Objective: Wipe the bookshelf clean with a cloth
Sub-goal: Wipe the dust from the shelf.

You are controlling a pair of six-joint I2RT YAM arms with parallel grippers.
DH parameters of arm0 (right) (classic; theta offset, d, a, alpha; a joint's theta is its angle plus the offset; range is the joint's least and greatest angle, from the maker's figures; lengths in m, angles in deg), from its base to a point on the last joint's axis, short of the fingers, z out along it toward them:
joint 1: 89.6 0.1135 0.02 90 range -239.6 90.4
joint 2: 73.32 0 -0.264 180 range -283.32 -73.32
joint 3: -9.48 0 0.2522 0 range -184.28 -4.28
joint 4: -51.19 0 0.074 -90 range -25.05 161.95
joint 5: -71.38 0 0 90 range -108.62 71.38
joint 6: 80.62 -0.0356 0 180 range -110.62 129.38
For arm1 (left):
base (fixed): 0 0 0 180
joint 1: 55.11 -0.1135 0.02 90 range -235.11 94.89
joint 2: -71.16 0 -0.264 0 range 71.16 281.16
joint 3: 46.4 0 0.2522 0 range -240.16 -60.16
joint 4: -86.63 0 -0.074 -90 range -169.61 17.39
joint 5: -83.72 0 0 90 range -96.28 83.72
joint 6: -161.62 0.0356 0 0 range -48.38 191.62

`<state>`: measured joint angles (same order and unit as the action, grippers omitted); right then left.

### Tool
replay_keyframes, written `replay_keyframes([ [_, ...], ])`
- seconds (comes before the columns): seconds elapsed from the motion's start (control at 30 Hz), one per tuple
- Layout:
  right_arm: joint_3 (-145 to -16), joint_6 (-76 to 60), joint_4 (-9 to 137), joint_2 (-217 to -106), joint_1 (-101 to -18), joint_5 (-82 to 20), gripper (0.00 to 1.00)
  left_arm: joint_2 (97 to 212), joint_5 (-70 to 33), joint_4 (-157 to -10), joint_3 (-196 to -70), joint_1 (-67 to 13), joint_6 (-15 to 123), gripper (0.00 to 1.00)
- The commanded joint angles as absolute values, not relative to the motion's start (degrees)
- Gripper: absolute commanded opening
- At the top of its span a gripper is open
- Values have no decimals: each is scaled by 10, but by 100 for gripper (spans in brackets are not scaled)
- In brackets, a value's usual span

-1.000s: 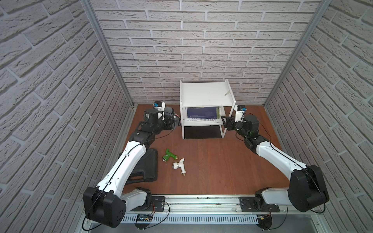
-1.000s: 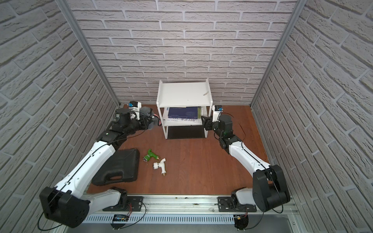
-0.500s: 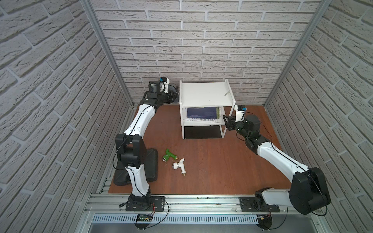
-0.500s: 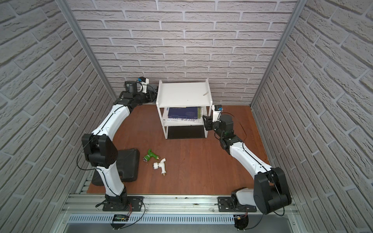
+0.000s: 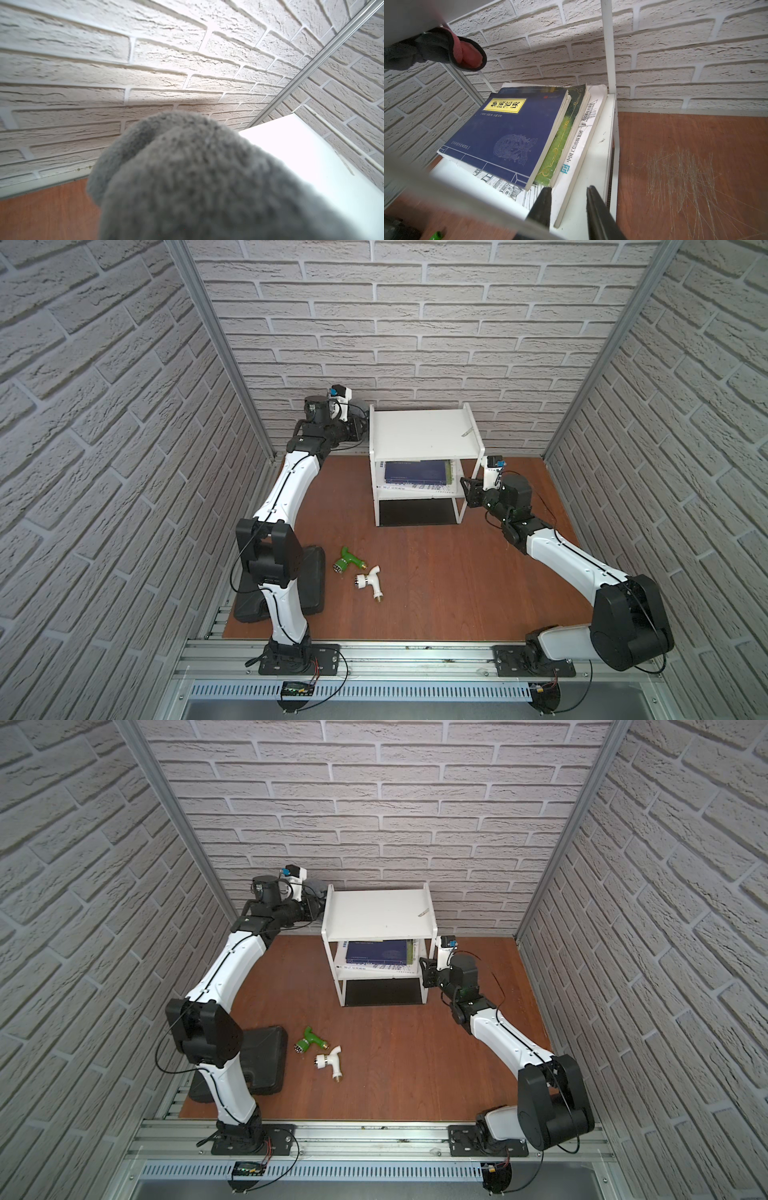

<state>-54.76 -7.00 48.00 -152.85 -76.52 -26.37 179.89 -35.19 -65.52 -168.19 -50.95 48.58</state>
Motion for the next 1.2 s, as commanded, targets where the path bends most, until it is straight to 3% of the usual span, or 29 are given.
replay_keyframes([
  [0.0, -561, -85, 446, -1536, -755, -306, 30, 1810, -343, -666, -1601, -501, 493, 0],
  [0.23, -562, -80, 463, -1531, -755, -301, 27, 1681, -348, -727, -1411, -502, 472, 0],
  [0.5, -561, -85, 466, -1536, -755, -297, 27, 1441, -192, -694, -1166, -429, 444, 0],
  [0.63, -560, -74, 476, -1527, -755, -291, 30, 1347, 49, -531, -1148, -325, 435, 0],
  [0.7, -550, -65, 474, -1514, -755, -273, 32, 1294, 56, -504, -1160, -297, 434, 0],
  [0.77, -546, -53, 468, -1506, -755, -263, 32, 1264, -29, -538, -1190, -291, 457, 0],
  [0.9, -558, -47, 475, -1514, -755, -260, 24, 1315, -153, -609, -1305, -291, 519, 0],
  [1.07, -544, -62, 461, -1524, -755, -268, 5, 1431, -54, -622, -1319, -291, 526, 0],
  [1.17, -536, -57, 464, -1527, -755, -261, 3, 1441, -10, -683, -1229, -288, 489, 0],
])
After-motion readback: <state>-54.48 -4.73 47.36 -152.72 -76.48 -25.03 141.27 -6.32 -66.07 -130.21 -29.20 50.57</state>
